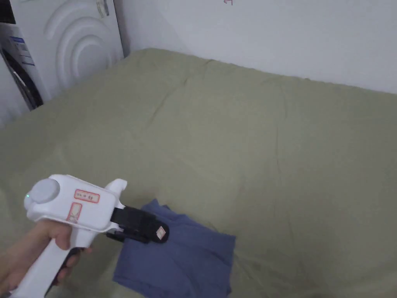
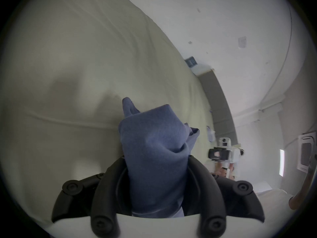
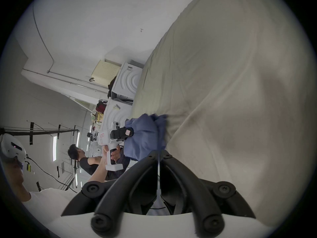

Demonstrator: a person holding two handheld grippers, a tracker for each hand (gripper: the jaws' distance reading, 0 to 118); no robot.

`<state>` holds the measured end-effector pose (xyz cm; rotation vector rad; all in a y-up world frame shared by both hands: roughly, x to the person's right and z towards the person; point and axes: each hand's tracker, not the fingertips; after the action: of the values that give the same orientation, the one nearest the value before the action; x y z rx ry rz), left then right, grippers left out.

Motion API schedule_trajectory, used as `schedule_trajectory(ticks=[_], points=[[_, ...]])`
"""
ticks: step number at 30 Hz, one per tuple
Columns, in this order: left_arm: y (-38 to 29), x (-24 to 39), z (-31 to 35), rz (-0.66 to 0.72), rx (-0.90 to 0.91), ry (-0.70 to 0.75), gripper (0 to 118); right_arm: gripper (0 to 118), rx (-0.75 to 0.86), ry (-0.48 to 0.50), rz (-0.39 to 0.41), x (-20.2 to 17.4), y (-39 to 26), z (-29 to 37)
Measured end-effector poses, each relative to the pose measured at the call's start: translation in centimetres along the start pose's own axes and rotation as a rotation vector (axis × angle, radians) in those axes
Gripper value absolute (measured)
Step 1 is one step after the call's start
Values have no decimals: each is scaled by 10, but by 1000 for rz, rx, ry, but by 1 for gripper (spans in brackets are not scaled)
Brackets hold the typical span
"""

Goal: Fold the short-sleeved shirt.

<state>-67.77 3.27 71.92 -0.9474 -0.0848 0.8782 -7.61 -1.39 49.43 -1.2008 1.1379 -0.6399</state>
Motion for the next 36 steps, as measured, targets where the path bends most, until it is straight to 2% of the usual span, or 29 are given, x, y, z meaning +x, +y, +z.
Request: schedule_trajectory(ticks=[3, 8, 9, 11, 12, 14, 15, 17, 21, 22, 24, 25, 26, 27, 28, 29, 31, 32, 34, 36], points=[[42, -43, 44, 10, 2, 122, 41, 3, 36, -62, 34, -8, 4, 8], [99, -105, 71, 109, -10, 97, 41, 3, 84, -134, 31, -9, 12, 20], [102, -109, 71, 122, 4, 133, 41, 3, 92, -145, 29, -10, 12, 21], [106, -118, 69, 109, 7, 126, 41, 3, 105, -148, 10, -10, 14, 21], [108, -120, 69, 105, 6, 118, 55, 3, 106, -143, 7, -10, 16, 20], [106, -115, 67, 63, 3, 170, 110, 3, 115, -151, 15, -13, 18, 19], [105, -116, 69, 42, 1, 192, 118, 3, 122, -165, 16, -14, 19, 20], [98, -108, 80, 29, 18, 213, 118, 3, 137, -154, 27, -17, 22, 26], [79, -76, 99, -32, 107, 418, 118, 3, 185, -143, 60, -27, 24, 39], [72, -63, 103, -63, 161, 439, 116, 3, 198, -144, 78, -31, 24, 43], [66, -38, 107, -21, 206, 457, 112, 3, 227, -182, 132, -35, 25, 57], [59, -26, 108, 5, 240, 345, 109, 3, 240, -217, 167, -41, 25, 61], [49, -8, 105, 8, 284, 303, 89, 3, 260, -269, 214, -50, 23, 64], [43, 8, 97, -16, 299, 307, 30, 3, 282, -313, 256, -57, 22, 66], [33, 35, 82, -78, 337, 412, 0, 3, 320, -366, 289, -67, 20, 69], [21, 59, 71, -119, 378, 435, 0, 3, 339, -432, 341, -77, 20, 71], [-5, 109, 46, -118, 433, 343, 0, 3, 397, -518, 422, -94, 17, 74], [-20, 139, 30, -135, 501, 352, 0, 3, 413, -558, 457, -103, 16, 75], [-46, 192, 0, -174, 514, 242, 0, 3, 497, -707, 548, -122, 12, 75], [-56, 223, -24, -265, 570, 295, 0, 3, 551, -731, 606, -131, 11, 77]])
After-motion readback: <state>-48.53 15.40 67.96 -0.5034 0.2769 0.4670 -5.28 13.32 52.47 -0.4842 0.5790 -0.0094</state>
